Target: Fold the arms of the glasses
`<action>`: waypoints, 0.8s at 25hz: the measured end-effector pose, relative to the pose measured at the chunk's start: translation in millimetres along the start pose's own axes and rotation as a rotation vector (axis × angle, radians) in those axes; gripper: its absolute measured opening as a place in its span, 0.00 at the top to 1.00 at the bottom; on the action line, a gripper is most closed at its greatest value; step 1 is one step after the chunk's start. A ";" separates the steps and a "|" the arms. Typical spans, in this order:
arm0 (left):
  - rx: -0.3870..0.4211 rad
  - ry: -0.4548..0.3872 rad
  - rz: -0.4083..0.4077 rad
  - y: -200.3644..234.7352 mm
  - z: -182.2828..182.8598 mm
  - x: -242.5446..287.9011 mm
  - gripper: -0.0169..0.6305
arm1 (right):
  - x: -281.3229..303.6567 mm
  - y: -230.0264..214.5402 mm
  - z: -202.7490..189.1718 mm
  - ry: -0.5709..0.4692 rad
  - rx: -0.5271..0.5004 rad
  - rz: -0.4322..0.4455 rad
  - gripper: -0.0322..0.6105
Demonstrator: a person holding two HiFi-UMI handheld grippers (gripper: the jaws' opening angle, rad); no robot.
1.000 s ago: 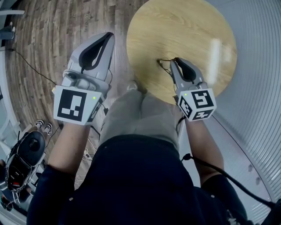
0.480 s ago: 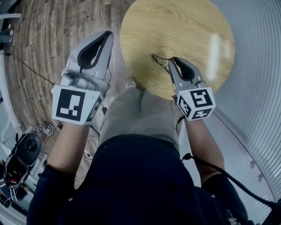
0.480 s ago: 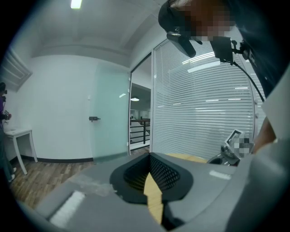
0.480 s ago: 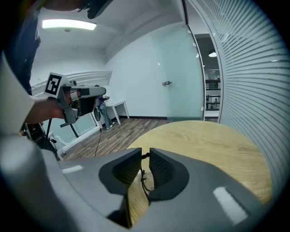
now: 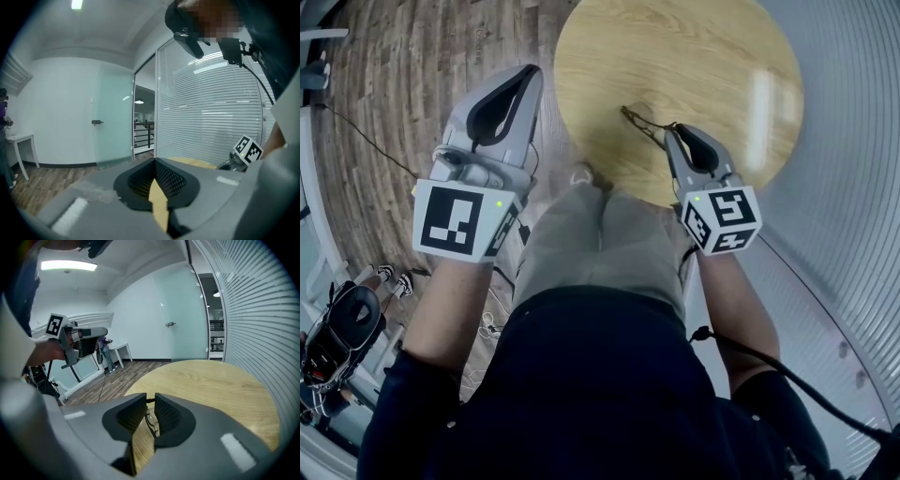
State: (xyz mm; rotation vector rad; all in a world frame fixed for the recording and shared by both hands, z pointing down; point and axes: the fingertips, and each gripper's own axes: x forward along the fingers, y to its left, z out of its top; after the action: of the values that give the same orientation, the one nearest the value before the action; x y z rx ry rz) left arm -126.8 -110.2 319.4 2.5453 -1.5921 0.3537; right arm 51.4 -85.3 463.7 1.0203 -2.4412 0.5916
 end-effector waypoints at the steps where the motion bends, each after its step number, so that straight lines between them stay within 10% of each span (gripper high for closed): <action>1: 0.000 0.002 0.000 1.8 -0.6 0.4 0.97 | 2.0 0.2 -0.5 0.001 0.001 0.000 0.85; 20: -0.026 0.053 -0.015 23.0 -38.7 28.2 0.97 | 46.1 -21.5 -41.4 0.065 0.051 -0.005 0.85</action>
State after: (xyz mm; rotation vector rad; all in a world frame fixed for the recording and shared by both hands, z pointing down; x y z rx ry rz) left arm -140.8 -136.2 363.5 2.5062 -1.5484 0.3928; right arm 46.9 -102.6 526.8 1.0103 -2.3774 0.6778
